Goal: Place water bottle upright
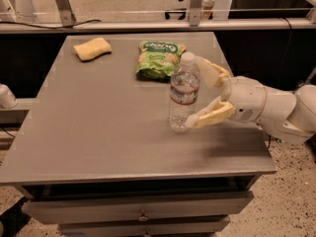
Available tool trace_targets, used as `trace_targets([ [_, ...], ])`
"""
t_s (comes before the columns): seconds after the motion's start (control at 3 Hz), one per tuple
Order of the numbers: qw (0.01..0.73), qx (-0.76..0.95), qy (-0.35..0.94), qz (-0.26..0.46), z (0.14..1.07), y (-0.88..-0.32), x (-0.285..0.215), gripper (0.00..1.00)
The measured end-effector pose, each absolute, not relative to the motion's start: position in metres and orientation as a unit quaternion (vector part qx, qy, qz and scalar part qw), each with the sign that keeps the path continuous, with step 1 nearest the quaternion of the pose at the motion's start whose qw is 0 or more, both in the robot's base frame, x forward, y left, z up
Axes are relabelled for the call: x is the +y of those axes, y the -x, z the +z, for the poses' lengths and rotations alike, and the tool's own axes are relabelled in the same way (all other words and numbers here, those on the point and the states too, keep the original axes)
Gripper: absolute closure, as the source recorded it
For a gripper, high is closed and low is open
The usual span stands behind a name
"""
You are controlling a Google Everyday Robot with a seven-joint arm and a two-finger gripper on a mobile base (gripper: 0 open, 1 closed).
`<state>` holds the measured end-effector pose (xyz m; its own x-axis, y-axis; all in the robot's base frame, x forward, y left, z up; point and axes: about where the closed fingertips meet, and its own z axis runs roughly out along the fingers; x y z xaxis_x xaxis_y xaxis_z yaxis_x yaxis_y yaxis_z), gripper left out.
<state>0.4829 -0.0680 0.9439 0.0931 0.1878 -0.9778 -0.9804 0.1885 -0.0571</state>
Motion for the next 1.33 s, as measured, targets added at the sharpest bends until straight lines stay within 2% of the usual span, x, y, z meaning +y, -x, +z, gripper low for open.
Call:
trace_targets([
  [0.67,0.596,0.484,0.447,0.459,0.963,-0.474,-0.109,0.0],
  [1.0,0.597,0.504,0.458,0.424,0.984,-0.464,-0.145,0.0],
  [1.33,0.599,0.504,0.459,0.42,0.988,-0.464,-0.148,0.0],
])
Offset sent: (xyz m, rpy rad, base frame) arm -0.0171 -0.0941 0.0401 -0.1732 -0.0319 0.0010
